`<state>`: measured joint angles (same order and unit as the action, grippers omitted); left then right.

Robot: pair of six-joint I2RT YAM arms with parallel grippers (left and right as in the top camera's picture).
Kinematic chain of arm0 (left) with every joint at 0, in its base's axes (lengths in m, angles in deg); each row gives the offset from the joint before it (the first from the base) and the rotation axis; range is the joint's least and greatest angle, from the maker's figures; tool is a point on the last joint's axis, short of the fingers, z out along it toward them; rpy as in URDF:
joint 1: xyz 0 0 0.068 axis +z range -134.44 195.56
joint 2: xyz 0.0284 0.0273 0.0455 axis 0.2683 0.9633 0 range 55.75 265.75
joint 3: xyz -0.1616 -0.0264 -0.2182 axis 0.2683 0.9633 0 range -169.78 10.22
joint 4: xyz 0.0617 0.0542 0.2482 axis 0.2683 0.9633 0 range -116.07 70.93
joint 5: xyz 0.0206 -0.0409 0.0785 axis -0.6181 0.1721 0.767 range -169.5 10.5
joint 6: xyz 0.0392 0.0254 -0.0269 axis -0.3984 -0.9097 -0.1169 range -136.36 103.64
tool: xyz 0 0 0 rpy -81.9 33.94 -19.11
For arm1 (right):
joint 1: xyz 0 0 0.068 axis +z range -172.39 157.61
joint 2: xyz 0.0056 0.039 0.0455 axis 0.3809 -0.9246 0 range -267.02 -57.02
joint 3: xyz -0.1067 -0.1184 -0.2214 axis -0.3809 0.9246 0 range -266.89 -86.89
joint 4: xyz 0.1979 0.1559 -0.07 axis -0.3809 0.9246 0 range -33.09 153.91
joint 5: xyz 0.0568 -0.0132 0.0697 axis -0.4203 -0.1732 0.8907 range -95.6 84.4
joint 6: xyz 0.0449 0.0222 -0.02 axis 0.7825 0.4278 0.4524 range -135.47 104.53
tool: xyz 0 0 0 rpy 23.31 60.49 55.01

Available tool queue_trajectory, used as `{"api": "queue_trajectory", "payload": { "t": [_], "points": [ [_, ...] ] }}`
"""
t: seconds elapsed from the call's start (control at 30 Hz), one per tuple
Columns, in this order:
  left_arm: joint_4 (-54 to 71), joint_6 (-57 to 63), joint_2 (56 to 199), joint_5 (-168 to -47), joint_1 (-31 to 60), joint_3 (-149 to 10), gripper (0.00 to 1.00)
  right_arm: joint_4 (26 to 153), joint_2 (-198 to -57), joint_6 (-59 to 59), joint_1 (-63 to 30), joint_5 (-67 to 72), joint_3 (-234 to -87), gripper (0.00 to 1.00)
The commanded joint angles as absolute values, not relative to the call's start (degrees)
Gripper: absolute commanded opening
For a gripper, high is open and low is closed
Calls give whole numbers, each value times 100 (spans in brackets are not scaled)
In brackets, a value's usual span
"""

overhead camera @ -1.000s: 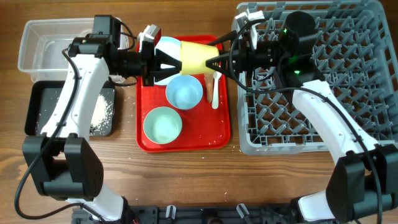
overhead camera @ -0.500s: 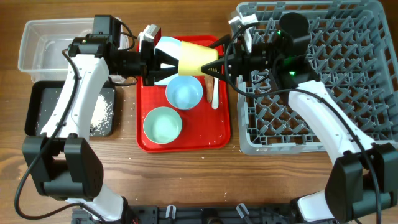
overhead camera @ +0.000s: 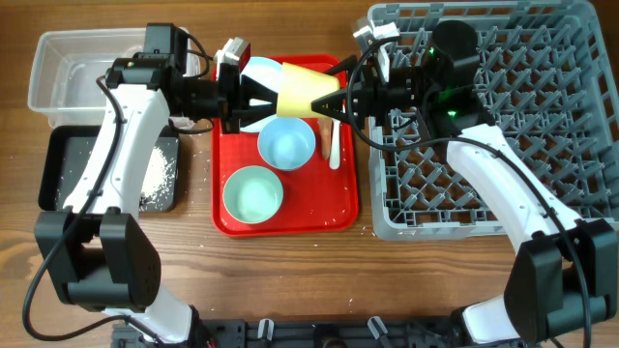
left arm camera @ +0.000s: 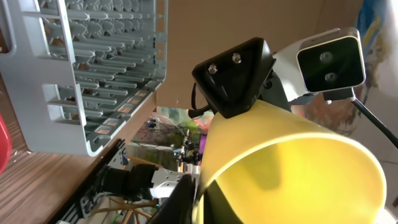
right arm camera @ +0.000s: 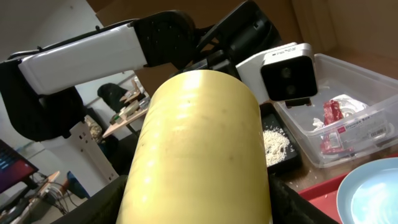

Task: Sort waste into correct bins and load items into the dishwasher rack
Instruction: 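Hand the yellow cup from the left gripper to the right gripper, then carry the yellow cup with the right gripper and place it upside down in the rack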

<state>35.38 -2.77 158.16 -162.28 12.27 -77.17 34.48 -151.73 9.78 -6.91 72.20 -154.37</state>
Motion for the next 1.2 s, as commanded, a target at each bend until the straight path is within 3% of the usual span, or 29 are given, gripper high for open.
{"api": "queue_trajectory", "payload": {
  "t": [0.0,0.07,0.2,0.37,0.47,0.63,0.83,1.17],
  "points": [
    [3541,-354,15690,-16366,1201,-7818,18,3375,-15234,869,-723,7397,-15426,40],
    [3541,-354,15690,-16366,1201,-7818,23,3380,-15234,882,-819,7404,-15426,33],
    [3541,-354,15690,-16364,1203,-7818,31,3380,-15234,1009,-1003,7424,-15426,32],
    [3541,-354,15690,-16167,1201,-7818,34,3426,-15234,1020,-1278,7415,-15426,32],
    [3543,-354,15690,-15824,1201,-7818,34,3898,-15226,1035,-1501,7006,-15426,25],
    [3567,-352,15690,-14075,1190,-7818,36,5259,-15213,591,-1567,5852,-15426,32],
    [3536,-192,15692,-11319,1055,-7818,36,6604,-15031,279,-1565,4801,-15431,33],
    [3383,-48,15692,-9485,967,-7815,36,9685,-13724,100,-1565,2397,-15807,33]
  ]
}}
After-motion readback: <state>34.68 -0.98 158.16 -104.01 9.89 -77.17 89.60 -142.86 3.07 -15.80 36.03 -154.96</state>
